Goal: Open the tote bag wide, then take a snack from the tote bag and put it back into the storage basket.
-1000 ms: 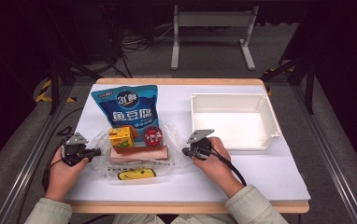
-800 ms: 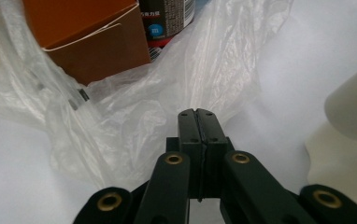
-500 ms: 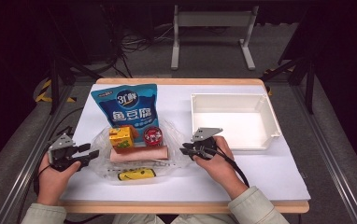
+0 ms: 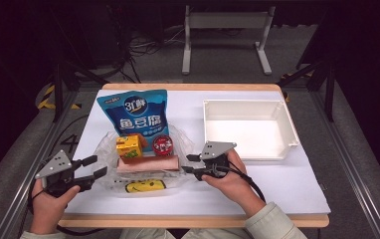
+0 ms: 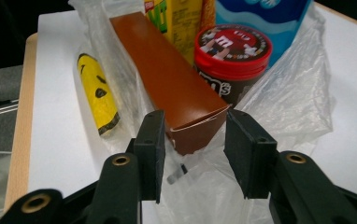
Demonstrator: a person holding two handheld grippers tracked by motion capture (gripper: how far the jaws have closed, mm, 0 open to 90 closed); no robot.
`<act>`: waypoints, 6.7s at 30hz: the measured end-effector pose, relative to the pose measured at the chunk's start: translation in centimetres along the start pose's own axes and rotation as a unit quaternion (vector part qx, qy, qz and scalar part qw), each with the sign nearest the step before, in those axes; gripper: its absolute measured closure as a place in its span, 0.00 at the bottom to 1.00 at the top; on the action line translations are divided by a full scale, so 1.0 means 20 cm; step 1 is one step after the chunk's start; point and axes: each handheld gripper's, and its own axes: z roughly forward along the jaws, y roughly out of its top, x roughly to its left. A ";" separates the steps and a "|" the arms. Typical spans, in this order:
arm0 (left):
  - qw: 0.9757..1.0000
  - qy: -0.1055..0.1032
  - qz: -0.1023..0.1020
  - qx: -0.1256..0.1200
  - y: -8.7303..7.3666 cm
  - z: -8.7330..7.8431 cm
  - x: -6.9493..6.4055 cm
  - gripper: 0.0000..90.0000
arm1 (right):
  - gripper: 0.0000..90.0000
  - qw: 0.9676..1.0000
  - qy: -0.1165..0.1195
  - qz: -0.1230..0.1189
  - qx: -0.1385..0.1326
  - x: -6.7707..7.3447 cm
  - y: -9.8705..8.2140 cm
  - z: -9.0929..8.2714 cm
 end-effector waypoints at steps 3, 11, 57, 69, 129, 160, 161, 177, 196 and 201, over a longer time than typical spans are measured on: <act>0.999 -0.024 -0.019 0.031 -0.02 0.06 0.02 0.67 | 0.69 1.000 0.007 0.005 0.008 0.00 -0.01 0.02; 0.988 -0.073 -0.079 0.108 -0.12 0.12 0.11 0.94 | 0.67 0.999 0.032 0.012 0.038 0.00 -0.07 0.12; 0.992 -0.117 -0.044 0.013 0.02 -0.03 0.00 0.62 | 0.50 0.996 0.086 0.003 0.007 0.10 0.00 -0.01; 0.997 -0.058 -0.041 -0.036 0.04 -0.07 -0.02 0.44 | 0.41 0.997 0.052 0.028 -0.055 0.06 0.07 -0.11; 0.996 0.036 -0.063 -0.049 -0.05 -0.17 0.03 0.02 | 0.37 0.996 0.069 -0.033 0.039 -0.12 0.59 0.10; 0.998 0.005 -0.045 -0.038 -0.04 -0.15 0.02 0.02 | 0.39 0.976 0.108 -0.101 0.158 -0.06 0.69 0.38; 0.998 0.004 -0.044 -0.037 -0.04 -0.15 0.02 0.02 | 0.39 0.975 0.109 -0.104 0.163 -0.06 0.69 0.39; 0.998 0.007 -0.049 -0.039 -0.06 -0.17 0.01 0.02 | 0.39 0.958 0.128 -0.138 0.219 0.00 0.69 0.57; 0.998 -0.001 -0.049 -0.035 -0.06 -0.14 0.02 0.02 | 0.36 0.942 0.130 -0.146 0.272 0.06 0.62 0.66; 0.998 -0.003 -0.052 -0.036 -0.06 -0.14 0.03 0.02 | 0.35 0.936 0.134 -0.156 0.287 0.08 0.60 0.70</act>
